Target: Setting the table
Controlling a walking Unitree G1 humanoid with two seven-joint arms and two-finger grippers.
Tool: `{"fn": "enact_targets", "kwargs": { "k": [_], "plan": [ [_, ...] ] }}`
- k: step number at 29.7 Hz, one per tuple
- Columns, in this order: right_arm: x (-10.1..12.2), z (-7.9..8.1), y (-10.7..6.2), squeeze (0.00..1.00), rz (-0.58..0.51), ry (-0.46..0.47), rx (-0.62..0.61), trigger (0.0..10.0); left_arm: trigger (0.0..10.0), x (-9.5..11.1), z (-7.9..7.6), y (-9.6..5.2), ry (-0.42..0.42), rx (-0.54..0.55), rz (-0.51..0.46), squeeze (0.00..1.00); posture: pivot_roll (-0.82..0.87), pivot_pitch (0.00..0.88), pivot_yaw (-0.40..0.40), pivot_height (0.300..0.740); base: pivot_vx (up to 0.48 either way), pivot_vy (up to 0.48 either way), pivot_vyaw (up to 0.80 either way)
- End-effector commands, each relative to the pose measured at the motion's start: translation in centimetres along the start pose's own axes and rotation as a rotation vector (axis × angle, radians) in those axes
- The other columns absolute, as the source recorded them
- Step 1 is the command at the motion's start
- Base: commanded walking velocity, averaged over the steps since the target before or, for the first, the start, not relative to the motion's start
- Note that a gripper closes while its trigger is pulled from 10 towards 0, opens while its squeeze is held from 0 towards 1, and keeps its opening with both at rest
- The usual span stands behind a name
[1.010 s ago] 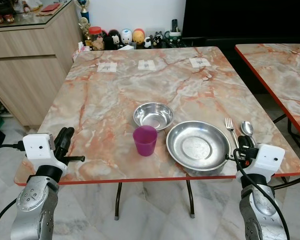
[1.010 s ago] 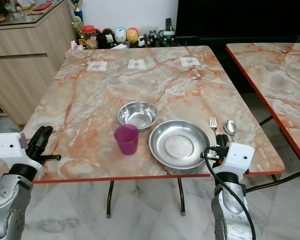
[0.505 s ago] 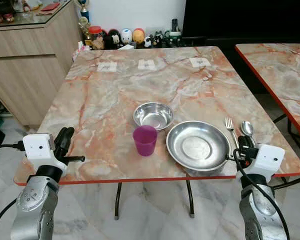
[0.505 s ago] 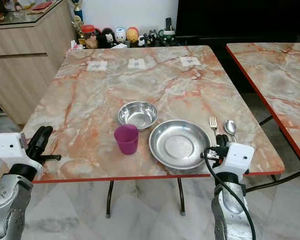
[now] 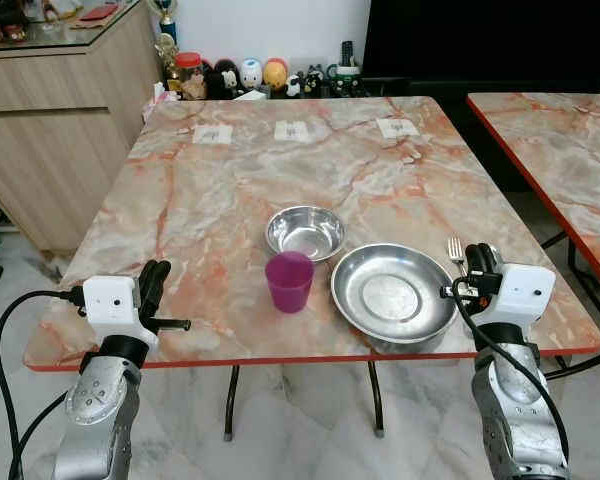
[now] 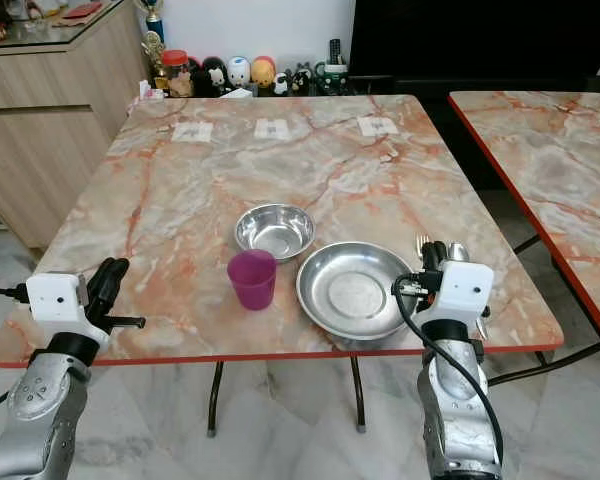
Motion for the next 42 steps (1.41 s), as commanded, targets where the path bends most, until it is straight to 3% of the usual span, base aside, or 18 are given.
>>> {"fn": "enact_targets", "kwargs": {
  "k": [1,14,15,16,27,39,40,41,42],
  "plan": [
    [-0.1,0.5,0.2,0.00,-0.002,0.007,0.011,10.0,10.0,0.1,0.5,0.0,0.020,0.010,-0.008,0.00,-0.02,0.000,-0.017,0.740,0.000,0.000,0.00],
    [-1.3,-0.5,-0.7,0.00,0.030,0.038,-0.042,10.0,10.0,-0.2,0.8,-0.4,0.034,-0.001,0.005,0.00,-0.03,0.000,0.006,0.740,0.000,0.000,0.00],
    [-1.3,-0.5,-0.7,0.66,0.028,0.044,-0.045,10.0,10.0,-0.3,0.8,-0.4,0.035,-0.003,0.007,0.00,-0.03,0.000,0.006,0.740,0.000,0.000,0.00],
    [-1.3,-0.5,-0.8,1.00,0.027,0.052,-0.048,10.0,10.0,-0.3,0.7,-0.4,0.035,-0.005,0.008,0.00,-0.03,0.000,0.008,0.740,0.000,0.000,0.00],
    [-1.7,-1.0,-0.8,1.00,0.054,0.090,-0.080,10.0,10.0,0.1,0.5,0.0,0.036,-0.013,-0.001,0.00,-0.02,0.000,0.000,0.740,0.000,0.000,0.00],
    [-3.8,-1.4,-0.6,1.00,0.182,0.201,-0.120,10.0,10.0,0.2,0.6,-0.2,0.032,0.002,0.000,0.00,-0.02,0.000,-0.002,0.740,0.000,0.000,0.00],
    [-3.9,-1.4,-0.6,0.67,0.192,0.215,-0.120,10.0,10.0,0.1,0.6,-0.3,0.032,0.002,0.002,0.00,-0.02,0.000,-0.002,0.740,0.000,0.000,0.00],
    [-4.0,-1.4,-0.3,0.00,0.203,0.226,-0.117,10.0,10.0,0.1,0.6,-0.4,0.033,0.002,0.005,0.00,-0.02,0.000,-0.002,0.740,0.000,0.000,0.00],
    [-4.0,-1.4,-0.2,0.00,0.204,0.225,-0.116,10.0,10.0,0.0,0.6,-0.4,0.033,0.001,0.006,0.00,-0.02,0.000,-0.002,0.740,0.000,0.000,0.00]
  ]
}}
Point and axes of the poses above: a point about 5 cm out from each wrist's last joint towards the gripper, its own y axis pointing out of the wrist towards the gripper, its own x axis along the axis of the wrist's last joint, z = x × y, the point moved 4 cm from there along y, pointing out of the wrist towards the gripper, and after that the axes turned 9 degrees about y, right-handed, at the moved point
